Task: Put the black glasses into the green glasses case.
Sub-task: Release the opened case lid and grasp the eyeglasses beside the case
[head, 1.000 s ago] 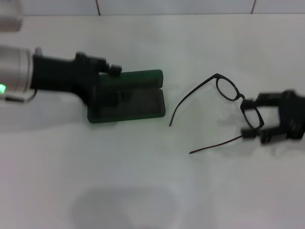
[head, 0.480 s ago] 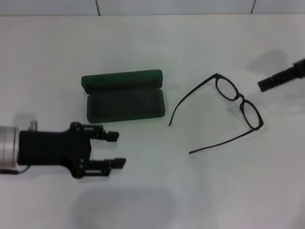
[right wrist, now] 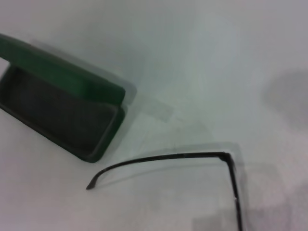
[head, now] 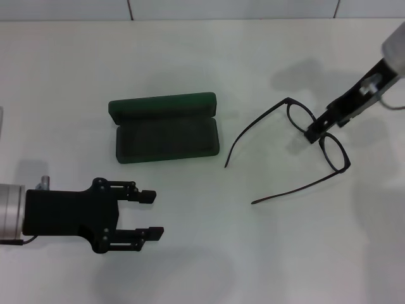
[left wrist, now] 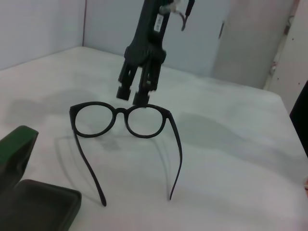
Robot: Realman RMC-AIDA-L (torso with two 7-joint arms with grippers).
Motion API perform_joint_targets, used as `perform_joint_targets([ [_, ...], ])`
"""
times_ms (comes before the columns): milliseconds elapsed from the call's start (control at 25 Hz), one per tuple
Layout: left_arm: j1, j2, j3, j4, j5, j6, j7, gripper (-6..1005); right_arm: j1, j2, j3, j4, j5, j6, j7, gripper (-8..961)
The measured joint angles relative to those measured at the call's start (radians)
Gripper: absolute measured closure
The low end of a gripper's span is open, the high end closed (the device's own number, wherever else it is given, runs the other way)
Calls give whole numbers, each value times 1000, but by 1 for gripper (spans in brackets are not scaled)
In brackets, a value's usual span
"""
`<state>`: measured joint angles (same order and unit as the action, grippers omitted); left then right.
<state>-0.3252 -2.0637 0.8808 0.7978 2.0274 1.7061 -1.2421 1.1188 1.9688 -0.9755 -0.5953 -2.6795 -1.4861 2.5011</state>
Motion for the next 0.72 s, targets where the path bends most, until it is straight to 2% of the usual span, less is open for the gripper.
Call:
perform_joint_targets([
  [120, 1, 6, -1, 0, 1, 0, 1, 334, 0, 22, -20, 4, -16, 31, 5, 129],
  [560, 3, 10, -2, -2, 1, -8, 20, 336, -23, 26, -26, 8, -20, 95, 11, 160],
  [720, 5, 9, -2, -2, 1, -14, 22, 336, -29, 35, -63, -3, -20, 116, 11, 171],
])
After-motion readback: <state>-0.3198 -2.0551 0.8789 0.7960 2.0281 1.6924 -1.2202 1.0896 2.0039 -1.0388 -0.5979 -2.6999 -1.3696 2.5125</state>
